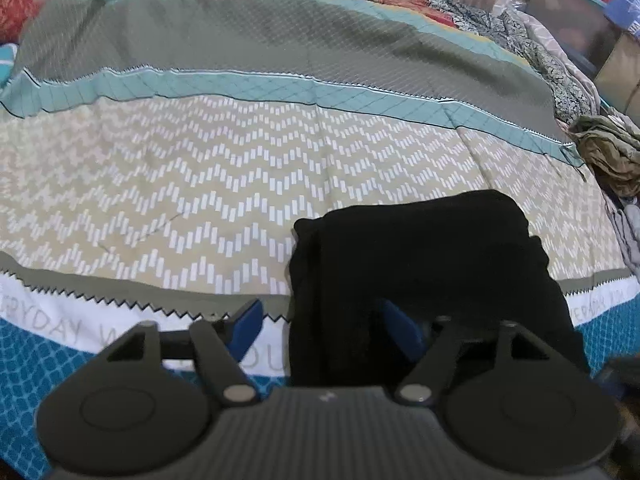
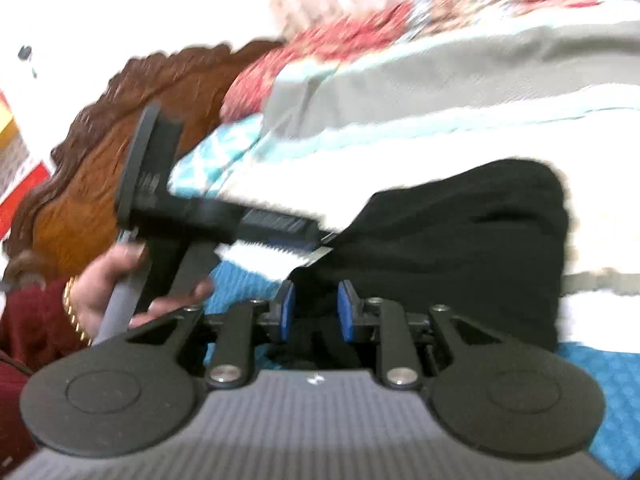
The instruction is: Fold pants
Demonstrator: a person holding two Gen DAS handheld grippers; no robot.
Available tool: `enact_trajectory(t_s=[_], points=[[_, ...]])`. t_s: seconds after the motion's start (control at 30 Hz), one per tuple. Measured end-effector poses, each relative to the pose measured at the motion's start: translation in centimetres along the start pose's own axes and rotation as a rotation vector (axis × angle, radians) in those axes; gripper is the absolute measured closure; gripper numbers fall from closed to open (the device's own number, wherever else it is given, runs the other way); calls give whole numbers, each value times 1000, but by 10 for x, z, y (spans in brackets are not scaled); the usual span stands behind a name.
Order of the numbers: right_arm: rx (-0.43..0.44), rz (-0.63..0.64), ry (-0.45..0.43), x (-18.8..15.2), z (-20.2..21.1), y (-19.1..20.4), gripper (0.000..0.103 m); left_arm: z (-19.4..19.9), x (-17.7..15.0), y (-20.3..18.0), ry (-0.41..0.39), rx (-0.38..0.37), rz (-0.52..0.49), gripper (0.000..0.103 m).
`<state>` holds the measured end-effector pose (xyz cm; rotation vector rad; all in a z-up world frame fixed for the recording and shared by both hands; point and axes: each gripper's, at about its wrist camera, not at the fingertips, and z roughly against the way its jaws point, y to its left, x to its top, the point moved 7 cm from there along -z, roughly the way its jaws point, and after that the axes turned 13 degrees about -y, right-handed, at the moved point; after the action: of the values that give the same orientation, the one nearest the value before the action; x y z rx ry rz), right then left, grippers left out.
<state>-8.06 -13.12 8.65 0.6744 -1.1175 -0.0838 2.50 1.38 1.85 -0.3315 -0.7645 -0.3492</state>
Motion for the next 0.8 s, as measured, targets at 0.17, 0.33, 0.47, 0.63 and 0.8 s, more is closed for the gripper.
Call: enact_trajectory(t_s=[0.17,0.33,0.47,0.63,0.8], points=[[-133,-46,-98,13,34,-32,75,3,-7,-5,-12,35,-56,29],[-220,-166,-34,-8,19,-63,80,-6,-18,-2,-14,94,-120,17],[-233,-217,-9,-27,16,-74,80,-13,-27,6,-3,110,-102,9],[-225,-250,-17,-27,27,-74,81,-13,-27,8,-7,118,-101,6],[-228,-248,-25,-21,24,-72,80,-12,-27,8,-10,119,-97,5]])
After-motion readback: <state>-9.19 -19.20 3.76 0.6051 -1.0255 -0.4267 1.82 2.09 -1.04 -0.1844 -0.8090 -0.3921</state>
